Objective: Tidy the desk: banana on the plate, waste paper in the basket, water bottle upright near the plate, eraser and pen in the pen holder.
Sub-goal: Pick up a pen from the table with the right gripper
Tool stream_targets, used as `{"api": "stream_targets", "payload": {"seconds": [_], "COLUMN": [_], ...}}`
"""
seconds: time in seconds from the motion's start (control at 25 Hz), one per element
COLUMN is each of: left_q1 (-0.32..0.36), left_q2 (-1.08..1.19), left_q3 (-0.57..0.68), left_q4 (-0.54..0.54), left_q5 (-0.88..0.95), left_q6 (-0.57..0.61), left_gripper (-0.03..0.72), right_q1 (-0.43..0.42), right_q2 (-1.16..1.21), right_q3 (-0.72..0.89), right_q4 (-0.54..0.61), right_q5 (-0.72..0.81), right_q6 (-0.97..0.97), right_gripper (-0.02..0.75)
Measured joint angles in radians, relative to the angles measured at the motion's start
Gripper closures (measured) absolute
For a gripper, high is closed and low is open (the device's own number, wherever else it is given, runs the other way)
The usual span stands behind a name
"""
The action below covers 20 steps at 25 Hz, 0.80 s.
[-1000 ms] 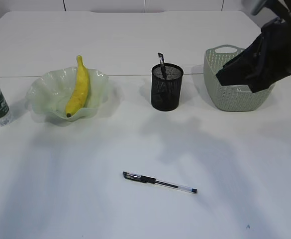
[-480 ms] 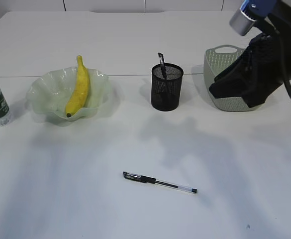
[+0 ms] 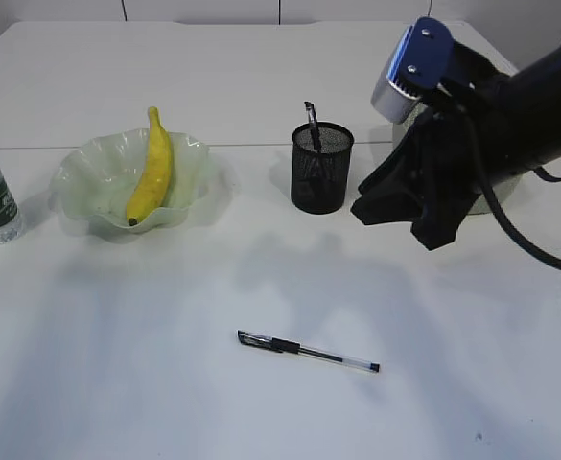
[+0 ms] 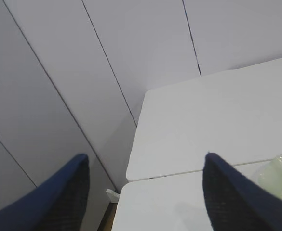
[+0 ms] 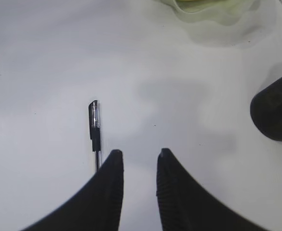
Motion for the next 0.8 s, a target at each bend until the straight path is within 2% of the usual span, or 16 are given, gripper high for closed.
{"api": "stream_targets", "payload": {"seconds": [0.32,0.8], "left_q1": [0.000,0.000], "left_q2": [0.000,0.000], "left_q3": [0.000,0.000], "left_q4": [0.000,-0.002], "left_q5": [0.031,0.053], "left_q6": [0.000,0.000], "left_gripper": [0.168,0.168], "right_q1": [0.012,0.013], "right_q2": [0.063,0.162], "right_q3": [-0.002,-0.101], "right_q4": [0.000,-0.002], "right_q5": [-0.014,0.020], "right_q6": [0.000,0.040], "right_gripper": [0.554,0.554]}}
